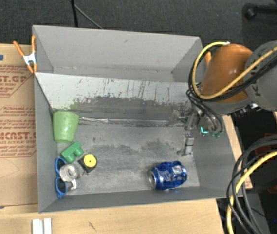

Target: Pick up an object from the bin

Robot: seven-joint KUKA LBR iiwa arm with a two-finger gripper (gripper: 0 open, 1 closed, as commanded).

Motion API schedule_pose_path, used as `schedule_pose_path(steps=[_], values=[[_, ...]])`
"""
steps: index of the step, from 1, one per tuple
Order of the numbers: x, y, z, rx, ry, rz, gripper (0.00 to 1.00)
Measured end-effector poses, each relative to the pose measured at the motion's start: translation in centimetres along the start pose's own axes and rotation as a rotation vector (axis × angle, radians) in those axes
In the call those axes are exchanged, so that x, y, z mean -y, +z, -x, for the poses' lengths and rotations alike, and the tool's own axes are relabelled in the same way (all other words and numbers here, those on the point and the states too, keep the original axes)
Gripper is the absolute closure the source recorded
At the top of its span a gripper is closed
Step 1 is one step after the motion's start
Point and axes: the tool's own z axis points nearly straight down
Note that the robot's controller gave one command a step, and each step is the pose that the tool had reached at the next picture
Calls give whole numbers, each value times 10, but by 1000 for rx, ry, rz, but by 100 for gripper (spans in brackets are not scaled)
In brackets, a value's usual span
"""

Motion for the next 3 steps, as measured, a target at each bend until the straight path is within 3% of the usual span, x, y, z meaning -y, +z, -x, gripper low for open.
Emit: schedule_pose_path(steps=[1, 2, 3], values=[[-36, 73, -59, 21, -263, 0, 0], [-100, 45, -86, 7, -271, 3, 0], [-91, 32, -90, 7, -295, -1, 0]])
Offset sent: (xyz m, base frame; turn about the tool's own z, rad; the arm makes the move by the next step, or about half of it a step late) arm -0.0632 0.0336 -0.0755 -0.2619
